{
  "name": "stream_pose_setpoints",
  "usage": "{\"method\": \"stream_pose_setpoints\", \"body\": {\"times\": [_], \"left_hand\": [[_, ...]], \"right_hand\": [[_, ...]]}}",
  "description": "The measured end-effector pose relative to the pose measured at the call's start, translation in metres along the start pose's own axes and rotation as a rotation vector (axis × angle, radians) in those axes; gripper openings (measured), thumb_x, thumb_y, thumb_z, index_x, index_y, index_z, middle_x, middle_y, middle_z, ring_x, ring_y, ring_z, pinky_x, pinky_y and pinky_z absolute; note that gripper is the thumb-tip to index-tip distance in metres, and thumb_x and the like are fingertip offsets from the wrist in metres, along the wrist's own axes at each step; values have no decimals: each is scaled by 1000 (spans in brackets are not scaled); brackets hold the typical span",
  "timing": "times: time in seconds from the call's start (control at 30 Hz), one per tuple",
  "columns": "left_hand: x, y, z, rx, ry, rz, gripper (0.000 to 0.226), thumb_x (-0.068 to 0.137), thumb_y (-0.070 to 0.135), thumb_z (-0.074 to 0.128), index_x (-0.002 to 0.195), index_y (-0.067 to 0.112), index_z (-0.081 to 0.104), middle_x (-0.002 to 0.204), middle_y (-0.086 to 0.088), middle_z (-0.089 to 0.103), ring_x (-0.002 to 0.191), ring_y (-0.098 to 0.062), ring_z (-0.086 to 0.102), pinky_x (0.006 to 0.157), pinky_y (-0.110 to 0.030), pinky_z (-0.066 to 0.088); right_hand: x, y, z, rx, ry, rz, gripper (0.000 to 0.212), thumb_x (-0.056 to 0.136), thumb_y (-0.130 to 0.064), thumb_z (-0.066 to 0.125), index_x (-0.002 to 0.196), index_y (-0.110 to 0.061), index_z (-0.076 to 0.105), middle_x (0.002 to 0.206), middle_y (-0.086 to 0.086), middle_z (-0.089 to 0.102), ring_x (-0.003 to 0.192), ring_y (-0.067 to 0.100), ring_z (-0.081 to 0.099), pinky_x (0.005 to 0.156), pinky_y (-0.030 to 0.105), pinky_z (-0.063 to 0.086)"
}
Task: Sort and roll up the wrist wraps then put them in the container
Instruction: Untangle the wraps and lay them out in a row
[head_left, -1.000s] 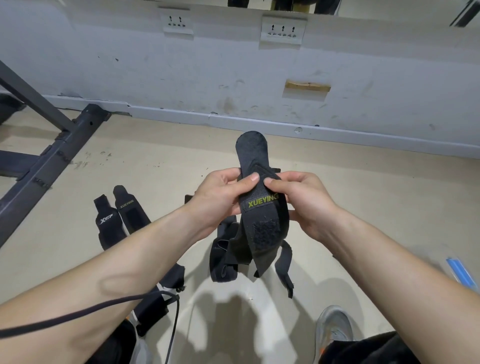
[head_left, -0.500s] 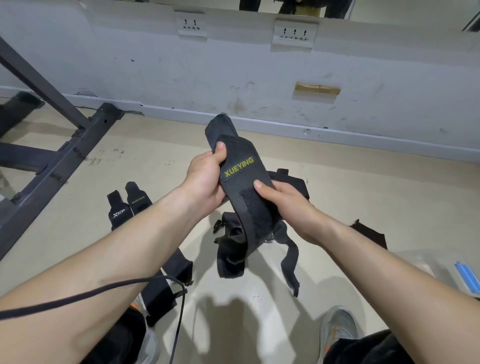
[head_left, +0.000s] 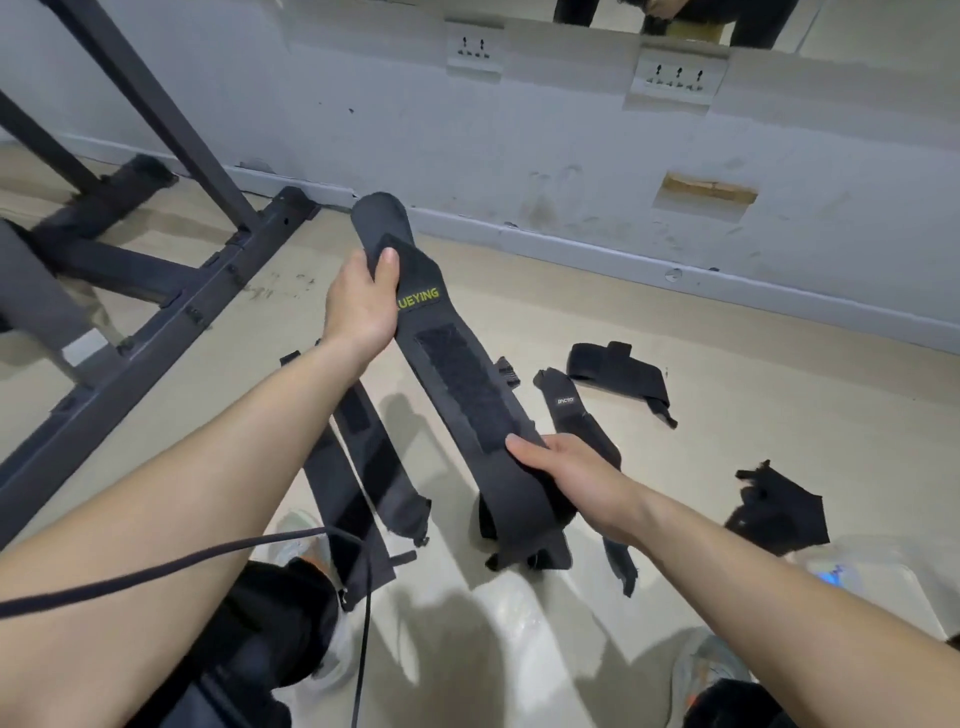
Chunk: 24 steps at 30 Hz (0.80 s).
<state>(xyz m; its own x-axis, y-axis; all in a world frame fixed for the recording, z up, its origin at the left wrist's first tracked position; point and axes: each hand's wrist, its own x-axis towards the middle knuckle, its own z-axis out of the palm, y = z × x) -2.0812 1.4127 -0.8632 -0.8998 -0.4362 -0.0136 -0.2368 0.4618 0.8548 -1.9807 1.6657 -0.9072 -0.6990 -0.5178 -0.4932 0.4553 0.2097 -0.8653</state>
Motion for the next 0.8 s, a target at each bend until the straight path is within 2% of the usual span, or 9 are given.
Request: {"method": "stream_pose_setpoints", "body": {"times": [0.1,0.27,0.37,0.43,0.5,0.57,0.67,0.73,0.8], "left_hand": [[23,-37,-11,150,-33,-13,46,107,46,39,116,4,55,101,-11,62,80,-28,58,62,-34,44],[47,-89,-20,-202,-291,-325,21,103,34,59,107,14,54,86,-3,59,43,-9,49,38,-18,31],[55,-115,-19,-192,-422,-428,14,96,15,71,101,14,57,90,-3,64,48,-9,56,40,-19,33],[65,-136,-11,-135,-432,-468,21,92,9,74,101,12,55,87,-3,63,53,-10,58,44,-21,35],[76,-158,0,-75,-357,-484,24,92,9,74,94,14,50,82,-5,60,53,-10,55,44,-21,34],[91,-184,16,-28,-260,-496,27,93,12,74,87,16,48,78,-6,58,51,-11,52,41,-21,34],[118,-225,45,-56,-131,-495,21,92,13,74,83,15,55,85,-7,65,69,-21,60,58,-25,47],[140,-248,62,-101,-73,-496,10,92,14,74,97,10,65,99,-7,73,91,-27,70,83,-33,58],[167,-264,75,-127,-16,-491,15,93,15,72,107,12,67,106,-5,74,99,-25,71,93,-37,58]], "right_hand": [[16,17,6,-34,-22,62,27,101,-33,63,100,-9,75,105,10,78,94,20,74,90,39,56],[43,47,14,-48,-57,163,10,98,-19,69,89,-14,71,86,-1,77,71,10,72,61,19,52],[68,69,21,-29,2,193,18,94,-23,74,104,-8,73,99,9,79,91,24,76,84,38,61],[86,82,26,-2,16,226,38,82,-34,82,106,-6,74,106,14,78,104,34,74,102,52,54],[106,99,28,7,-2,267,47,73,-44,85,98,-6,75,105,17,77,103,36,74,105,56,51],[125,114,27,20,-30,317,40,76,-42,86,96,-8,78,104,16,78,102,35,74,105,53,51],[160,134,19,31,-25,374,25,84,-27,84,101,-10,79,102,11,79,97,29,76,100,46,56],[189,144,13,4,-12,400,28,84,-21,84,107,-10,76,98,9,80,91,26,77,89,43,60],[221,151,7,-8,-5,407,36,82,-16,85,115,-10,73,101,8,80,94,26,77,89,42,61]]}}
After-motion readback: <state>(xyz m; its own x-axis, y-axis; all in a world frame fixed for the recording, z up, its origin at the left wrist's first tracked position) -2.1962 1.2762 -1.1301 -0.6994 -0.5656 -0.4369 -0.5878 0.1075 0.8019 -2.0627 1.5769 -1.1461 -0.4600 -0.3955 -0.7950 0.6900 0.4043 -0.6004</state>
